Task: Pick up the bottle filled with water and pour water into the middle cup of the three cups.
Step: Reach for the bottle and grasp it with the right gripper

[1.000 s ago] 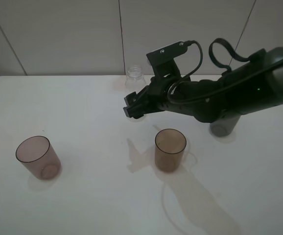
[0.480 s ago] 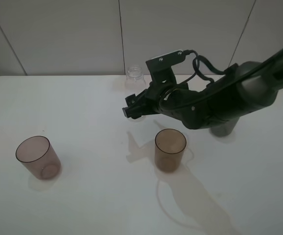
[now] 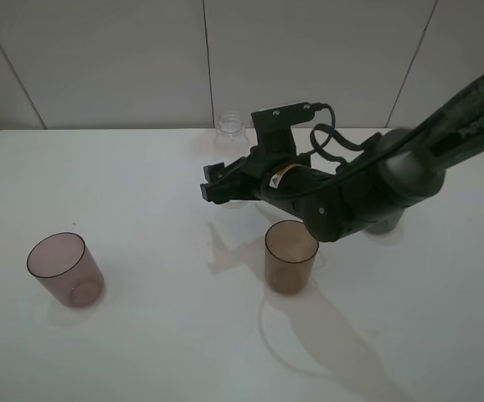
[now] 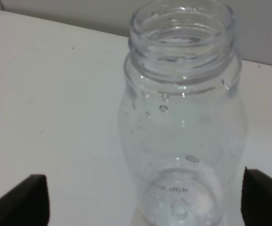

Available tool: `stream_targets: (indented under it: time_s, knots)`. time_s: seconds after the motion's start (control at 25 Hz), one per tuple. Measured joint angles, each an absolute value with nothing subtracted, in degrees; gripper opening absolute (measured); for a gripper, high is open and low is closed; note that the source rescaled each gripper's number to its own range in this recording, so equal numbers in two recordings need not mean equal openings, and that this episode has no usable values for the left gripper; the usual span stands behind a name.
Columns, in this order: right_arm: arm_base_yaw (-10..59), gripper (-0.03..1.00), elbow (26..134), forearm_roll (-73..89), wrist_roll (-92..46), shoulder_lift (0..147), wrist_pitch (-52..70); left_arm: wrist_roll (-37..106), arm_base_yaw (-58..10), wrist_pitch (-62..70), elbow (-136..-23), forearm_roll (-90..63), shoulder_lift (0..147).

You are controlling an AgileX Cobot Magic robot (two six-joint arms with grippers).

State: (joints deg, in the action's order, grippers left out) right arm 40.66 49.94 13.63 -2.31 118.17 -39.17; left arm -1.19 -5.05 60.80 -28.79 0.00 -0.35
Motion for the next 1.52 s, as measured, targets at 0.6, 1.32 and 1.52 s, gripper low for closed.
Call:
stream_targets:
  time_s: [0.6,1.32,1.52]
  knots:
    - [40.66,0.87,54.01,16.82,-7.17,121.94,-42.73,-1.19,-5.05,60.8,-28.79,0.0,-0.35]
    - [38.94,0.87,60.07,19.33,-8.28,128.26,-39.98,-1.19,-5.05,60.8,-28.79,0.0,-0.35]
    - [38.67,0.87,62.22,19.68,-8.28,129.87,-39.3,-1.19,-5.05,60.8,-28.79,0.0,-0.35]
